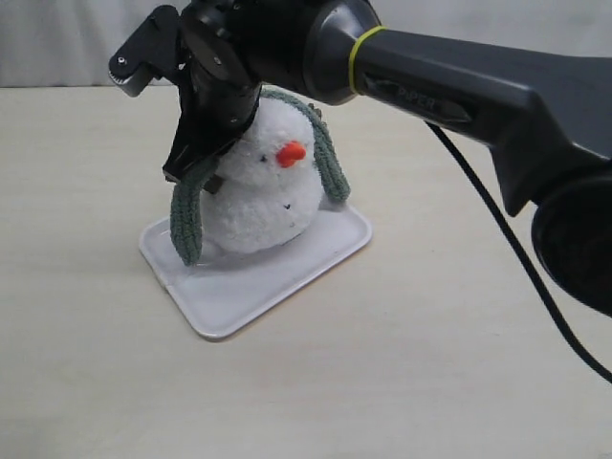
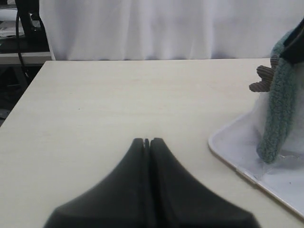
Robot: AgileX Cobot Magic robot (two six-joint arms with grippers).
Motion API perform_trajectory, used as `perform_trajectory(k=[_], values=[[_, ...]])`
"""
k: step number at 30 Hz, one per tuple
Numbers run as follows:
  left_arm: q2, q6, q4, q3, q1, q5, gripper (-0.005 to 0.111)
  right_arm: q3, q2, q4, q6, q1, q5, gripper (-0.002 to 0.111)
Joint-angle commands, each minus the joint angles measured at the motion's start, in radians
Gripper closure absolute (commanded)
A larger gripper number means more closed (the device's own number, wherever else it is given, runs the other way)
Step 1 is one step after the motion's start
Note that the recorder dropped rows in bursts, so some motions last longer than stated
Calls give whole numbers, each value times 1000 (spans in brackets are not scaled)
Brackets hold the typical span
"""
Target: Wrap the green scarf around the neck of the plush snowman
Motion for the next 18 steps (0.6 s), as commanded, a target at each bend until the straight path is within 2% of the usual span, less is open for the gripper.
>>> perform_trajectory(k=[1, 7, 13, 18], values=[[-3, -6, -2, 2, 2, -12, 107, 0, 0, 38, -68, 0, 140, 80], [-3, -6, -2, 2, 2, -12, 107, 0, 0, 132, -121, 0, 144, 80], [-3, -6, -2, 2, 2, -12, 107, -19, 0, 108, -144, 0, 203, 80], [-3, -6, -2, 2, 2, -12, 107, -101, 0, 106, -142, 0, 228, 80]])
